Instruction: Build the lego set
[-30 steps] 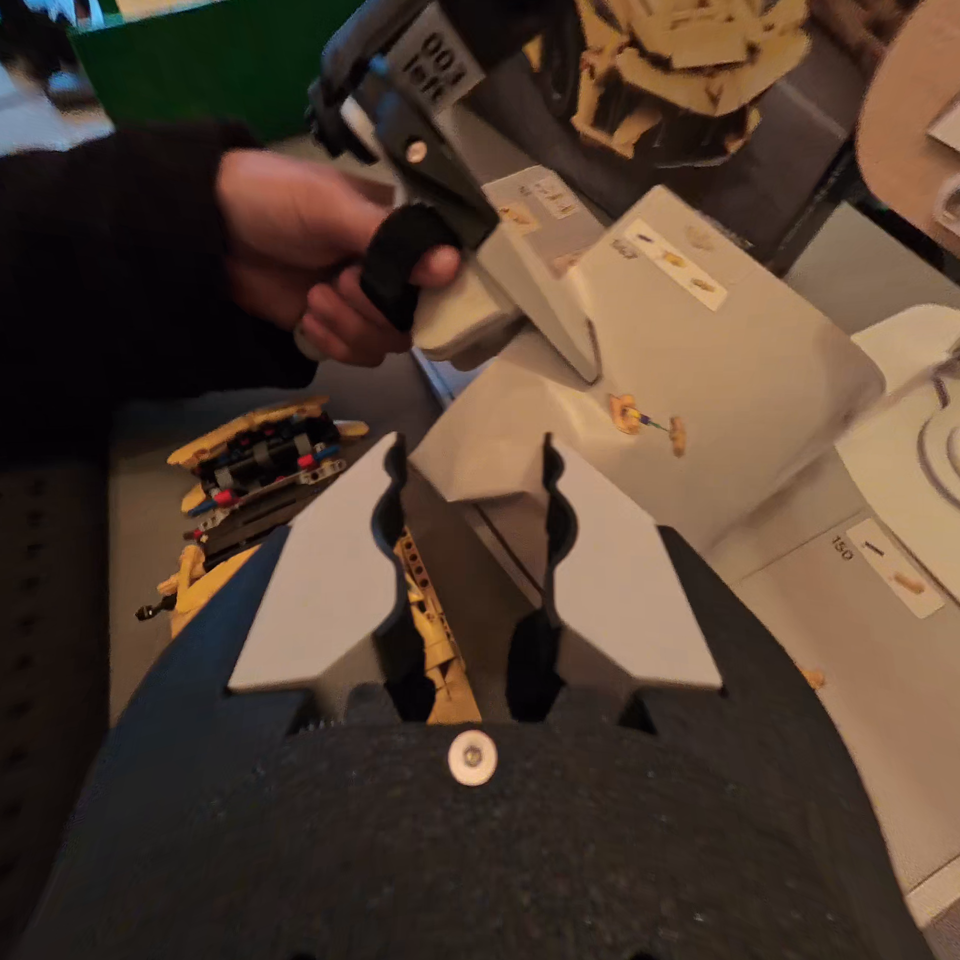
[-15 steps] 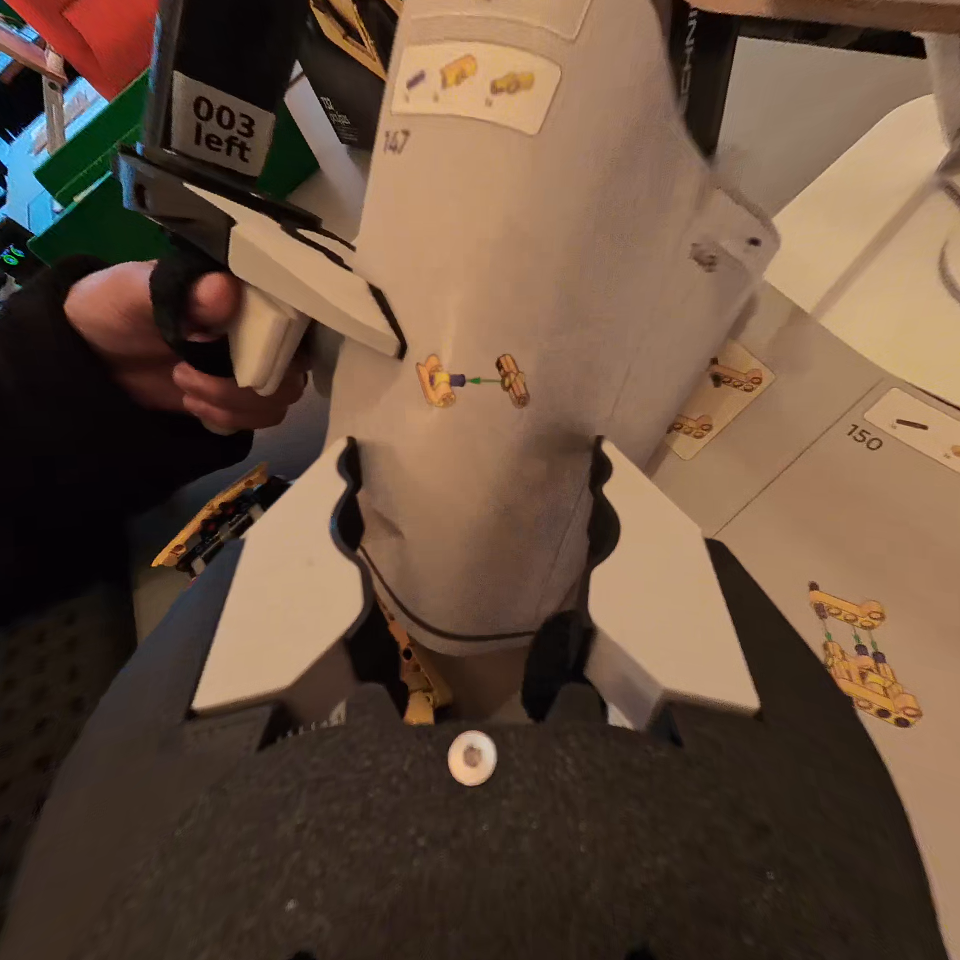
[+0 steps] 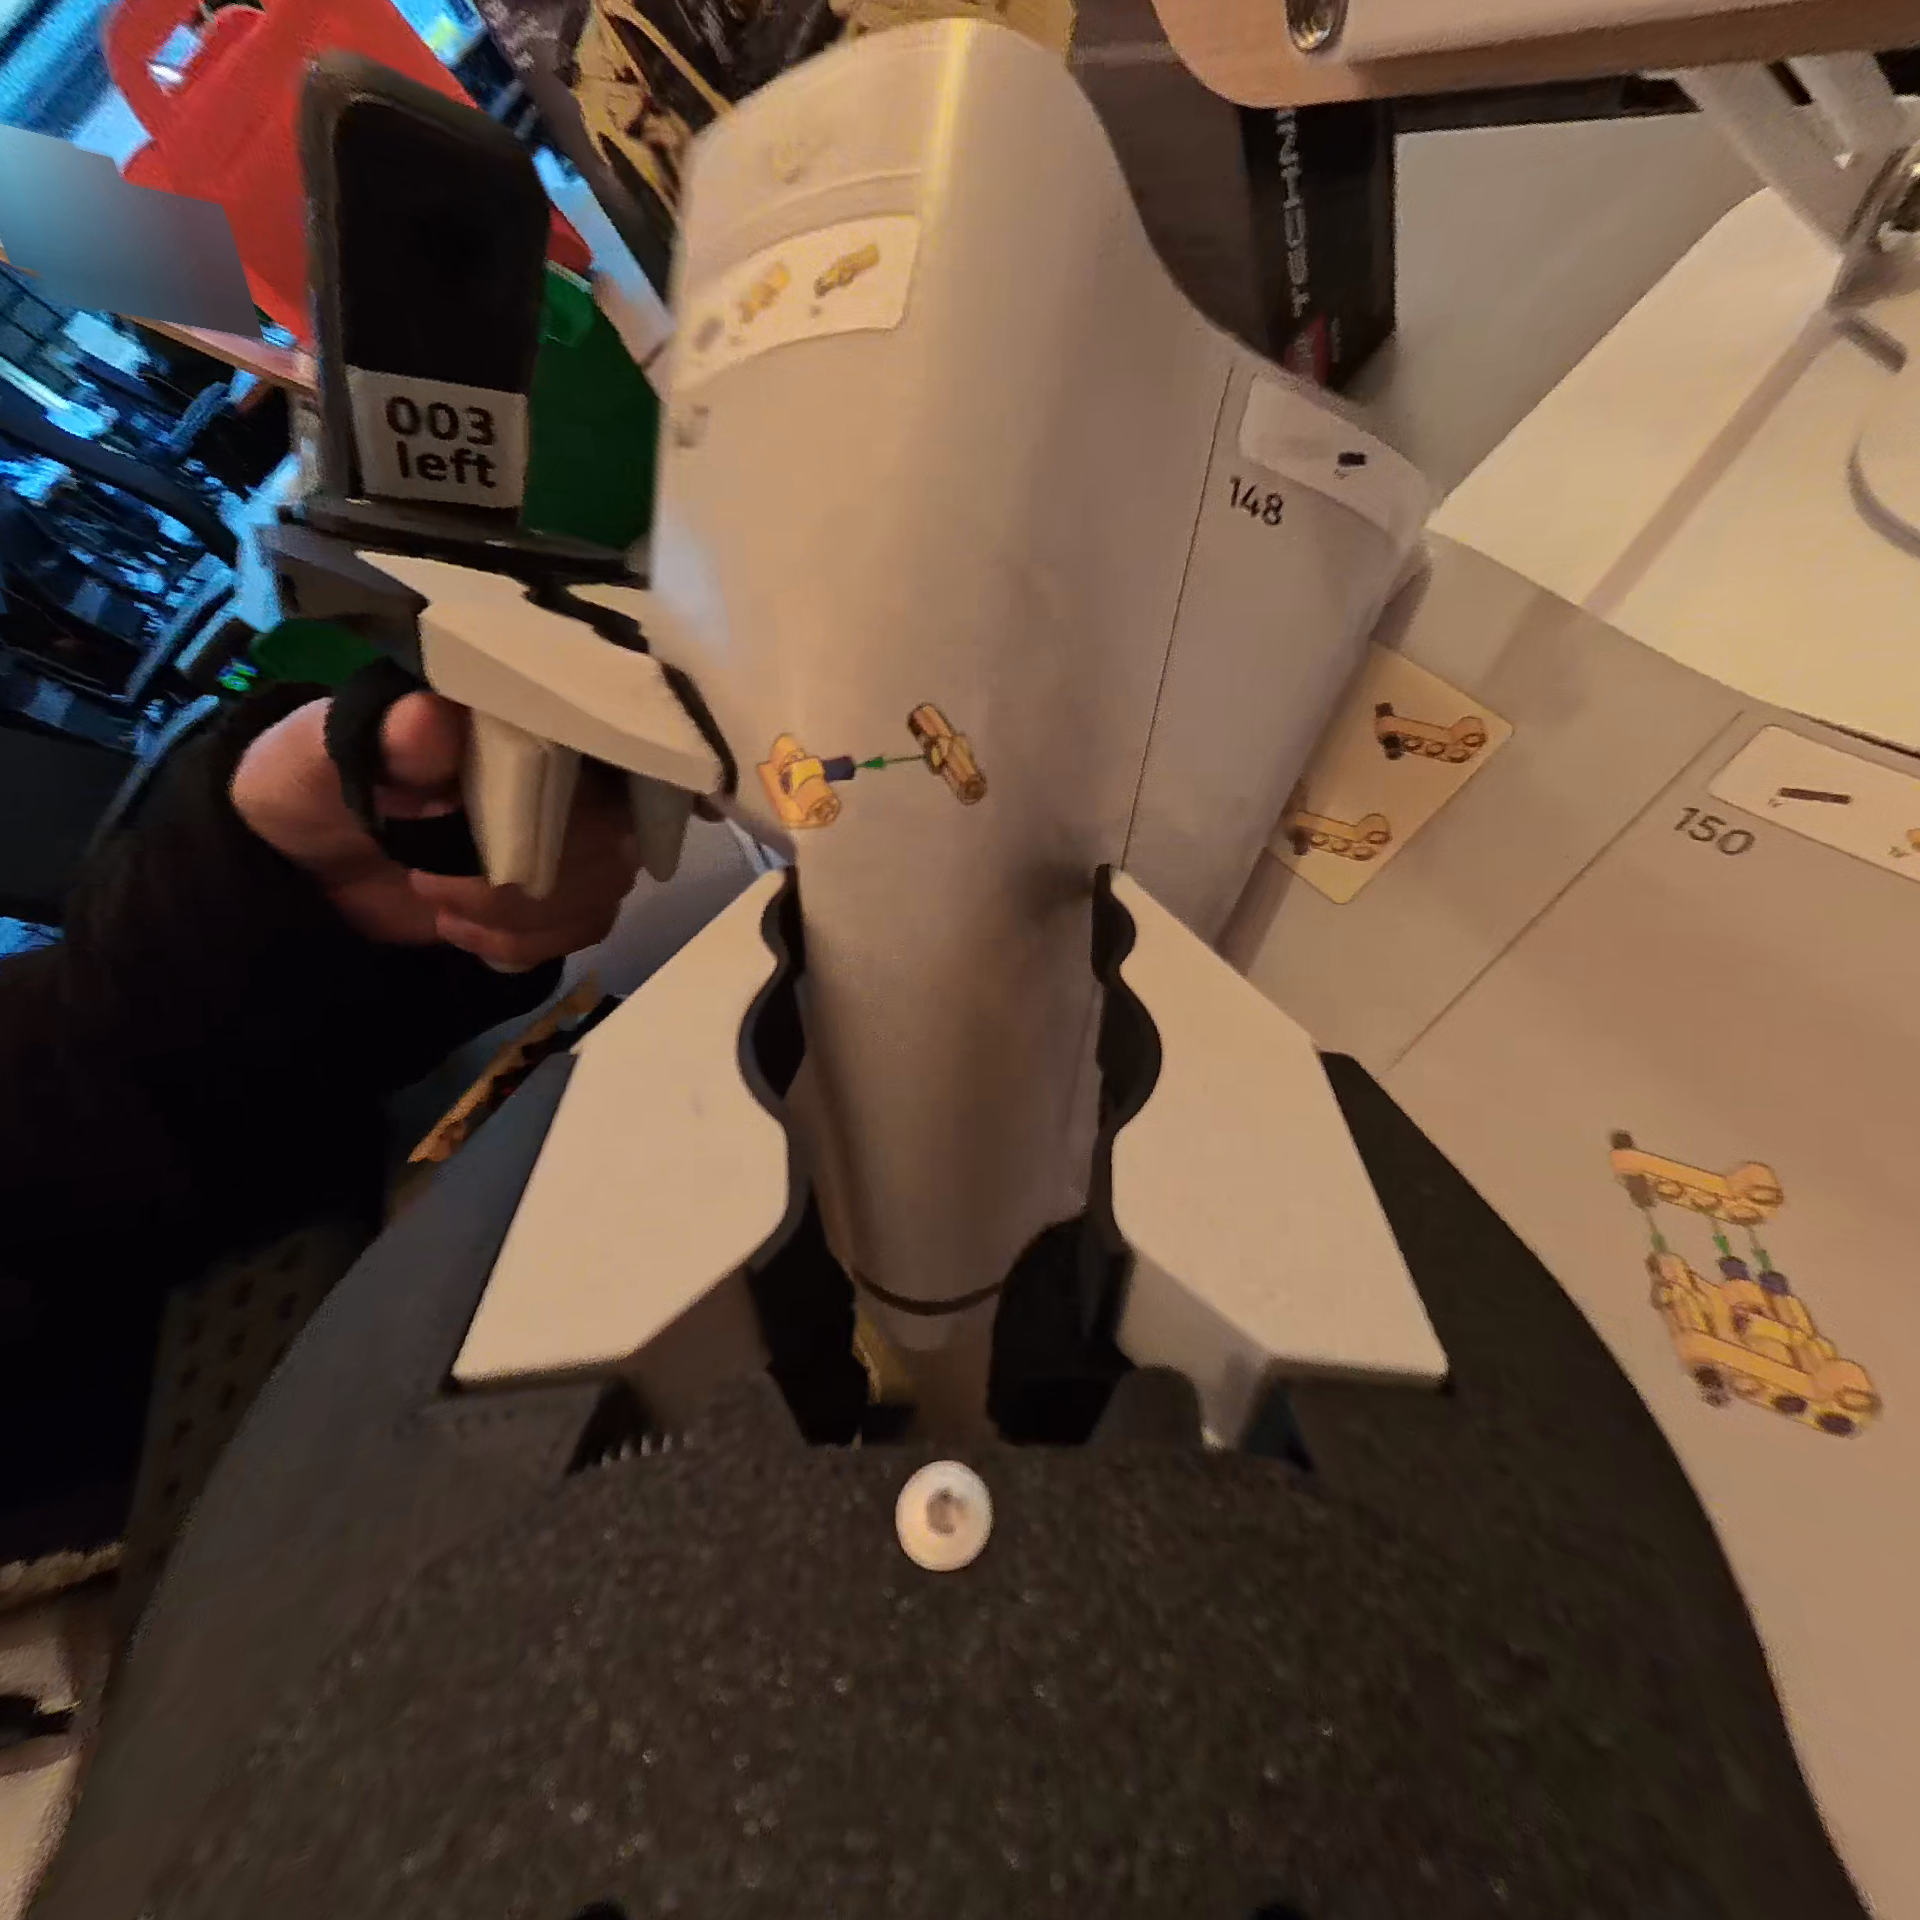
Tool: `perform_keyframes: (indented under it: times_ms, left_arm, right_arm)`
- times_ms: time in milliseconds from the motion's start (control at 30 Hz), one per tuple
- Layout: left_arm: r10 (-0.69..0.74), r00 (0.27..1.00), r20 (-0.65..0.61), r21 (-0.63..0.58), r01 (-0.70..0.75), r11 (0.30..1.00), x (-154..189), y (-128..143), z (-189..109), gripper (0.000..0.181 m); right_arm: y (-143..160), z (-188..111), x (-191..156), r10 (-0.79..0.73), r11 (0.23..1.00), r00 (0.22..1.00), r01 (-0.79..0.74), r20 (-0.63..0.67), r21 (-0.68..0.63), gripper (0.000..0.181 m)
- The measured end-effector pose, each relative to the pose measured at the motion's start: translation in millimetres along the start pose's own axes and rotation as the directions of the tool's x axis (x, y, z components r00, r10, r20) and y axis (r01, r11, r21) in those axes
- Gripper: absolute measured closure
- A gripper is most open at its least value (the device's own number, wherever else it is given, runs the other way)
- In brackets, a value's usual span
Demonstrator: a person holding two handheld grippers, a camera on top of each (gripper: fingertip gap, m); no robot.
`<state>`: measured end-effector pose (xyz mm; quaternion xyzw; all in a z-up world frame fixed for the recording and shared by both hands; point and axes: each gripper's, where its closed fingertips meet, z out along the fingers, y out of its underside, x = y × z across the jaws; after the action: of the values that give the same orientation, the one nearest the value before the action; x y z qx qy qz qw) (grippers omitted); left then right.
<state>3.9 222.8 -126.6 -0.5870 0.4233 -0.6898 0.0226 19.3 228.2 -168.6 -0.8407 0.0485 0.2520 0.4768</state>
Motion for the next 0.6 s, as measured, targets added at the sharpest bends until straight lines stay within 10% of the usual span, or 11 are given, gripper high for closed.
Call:
perform_keyframes:
  times_ms: [267, 600]
  left_arm:
    - [0.044, 0.992, 0.122, -0.119, -0.029, 0.992, -22, -9, -44, 0.181]
    - [0.016, 0.922, 0.387, -0.162, 0.051, 0.985, -67, -19, -191, 0.174]
  right_arm:
    - [-19, -30, 7, 0.009, 0.992, 0.999, -0.013, 0.035, 0.129, 0.119]
    - [-6, 8, -1, -0.484, 0.87, 0.87, 0.467, -0.09, -0.159, 0.107]
